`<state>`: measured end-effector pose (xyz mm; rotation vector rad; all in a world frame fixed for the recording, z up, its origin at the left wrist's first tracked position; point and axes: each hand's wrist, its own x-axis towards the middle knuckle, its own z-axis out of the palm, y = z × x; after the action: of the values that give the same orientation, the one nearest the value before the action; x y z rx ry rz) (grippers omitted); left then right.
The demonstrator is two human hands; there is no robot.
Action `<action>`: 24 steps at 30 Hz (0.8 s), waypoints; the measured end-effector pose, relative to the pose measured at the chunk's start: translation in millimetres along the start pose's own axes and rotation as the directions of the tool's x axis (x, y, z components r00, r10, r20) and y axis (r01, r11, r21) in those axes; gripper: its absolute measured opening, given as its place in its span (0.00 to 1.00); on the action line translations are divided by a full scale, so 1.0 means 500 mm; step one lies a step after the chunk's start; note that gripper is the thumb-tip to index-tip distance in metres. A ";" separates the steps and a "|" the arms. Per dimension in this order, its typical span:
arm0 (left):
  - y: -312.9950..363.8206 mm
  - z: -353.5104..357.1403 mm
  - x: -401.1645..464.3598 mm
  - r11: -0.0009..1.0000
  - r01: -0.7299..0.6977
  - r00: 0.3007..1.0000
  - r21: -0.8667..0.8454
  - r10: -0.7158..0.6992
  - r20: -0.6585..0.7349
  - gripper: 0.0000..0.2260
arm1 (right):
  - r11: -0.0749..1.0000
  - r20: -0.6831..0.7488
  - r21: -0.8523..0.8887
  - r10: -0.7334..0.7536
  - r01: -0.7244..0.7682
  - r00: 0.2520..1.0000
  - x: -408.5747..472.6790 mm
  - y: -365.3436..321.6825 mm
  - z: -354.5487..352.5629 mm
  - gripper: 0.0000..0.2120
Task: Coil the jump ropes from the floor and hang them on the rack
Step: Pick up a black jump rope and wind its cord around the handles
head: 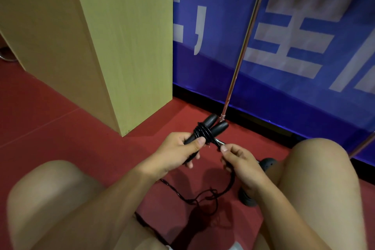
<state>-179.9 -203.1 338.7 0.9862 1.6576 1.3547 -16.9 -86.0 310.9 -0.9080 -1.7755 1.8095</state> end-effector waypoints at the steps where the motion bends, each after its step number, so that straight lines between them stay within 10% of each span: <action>1: -0.002 -0.001 0.003 1.000 0.015 0.999 -0.003 -0.015 -0.038 0.13 | 1.000 -0.010 0.012 0.011 -0.011 1.000 0.001 -0.001 -0.001 0.07; 13: -0.020 -0.028 0.028 0.990 0.123 0.962 0.075 -0.100 -0.255 0.11 | 0.961 -0.118 -0.275 -0.040 0.006 0.992 0.000 0.010 -0.015 0.19; 24: -0.031 -0.040 0.039 0.959 0.145 0.954 0.243 -0.070 -0.292 0.15 | 0.907 -0.128 -0.417 -0.118 0.055 0.985 -0.003 0.016 -0.018 0.08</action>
<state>-207.4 -195.5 324.5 0.8619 2.1175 1.2684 -8.5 -81.5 303.7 -1.0699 -2.1016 1.2904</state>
